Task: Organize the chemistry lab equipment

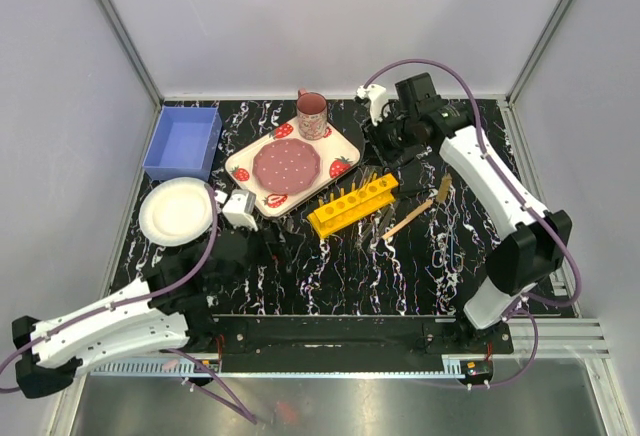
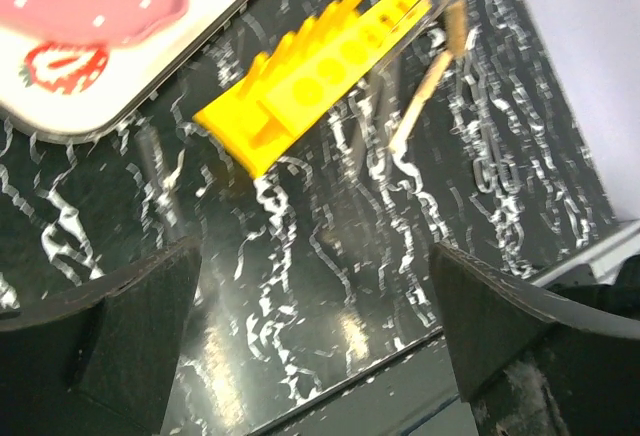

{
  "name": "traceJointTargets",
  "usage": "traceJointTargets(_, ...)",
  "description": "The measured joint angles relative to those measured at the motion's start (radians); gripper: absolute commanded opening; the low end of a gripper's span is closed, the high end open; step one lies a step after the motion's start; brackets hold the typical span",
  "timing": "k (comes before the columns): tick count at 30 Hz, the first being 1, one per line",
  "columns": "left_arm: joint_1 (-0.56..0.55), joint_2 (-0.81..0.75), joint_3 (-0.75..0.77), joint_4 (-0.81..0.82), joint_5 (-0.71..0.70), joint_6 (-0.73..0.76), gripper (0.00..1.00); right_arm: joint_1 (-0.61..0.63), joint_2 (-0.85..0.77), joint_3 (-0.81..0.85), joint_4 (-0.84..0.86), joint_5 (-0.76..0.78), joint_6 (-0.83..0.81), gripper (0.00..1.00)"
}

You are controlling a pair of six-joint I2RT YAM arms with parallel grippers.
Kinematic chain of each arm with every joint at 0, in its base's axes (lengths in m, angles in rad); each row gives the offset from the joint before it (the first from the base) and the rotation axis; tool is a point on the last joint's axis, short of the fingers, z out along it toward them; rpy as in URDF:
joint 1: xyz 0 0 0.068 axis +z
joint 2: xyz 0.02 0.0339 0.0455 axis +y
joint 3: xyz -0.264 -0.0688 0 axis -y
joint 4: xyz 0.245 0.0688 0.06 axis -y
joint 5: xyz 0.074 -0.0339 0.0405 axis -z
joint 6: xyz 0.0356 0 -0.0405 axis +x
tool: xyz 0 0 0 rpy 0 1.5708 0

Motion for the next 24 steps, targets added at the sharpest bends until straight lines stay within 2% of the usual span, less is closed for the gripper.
traceJointTargets(10, 0.037, -0.122, -0.153, -0.186, 0.016, -0.125, 0.99, -0.001, 0.058, 0.101, 0.030, 0.200, -0.068, 0.18)
traceJointTargets(24, 0.038, -0.147, -0.166, -0.206, 0.016, -0.159, 0.99, -0.006, 0.050, 0.058, 0.043, 0.237, -0.087, 0.18)
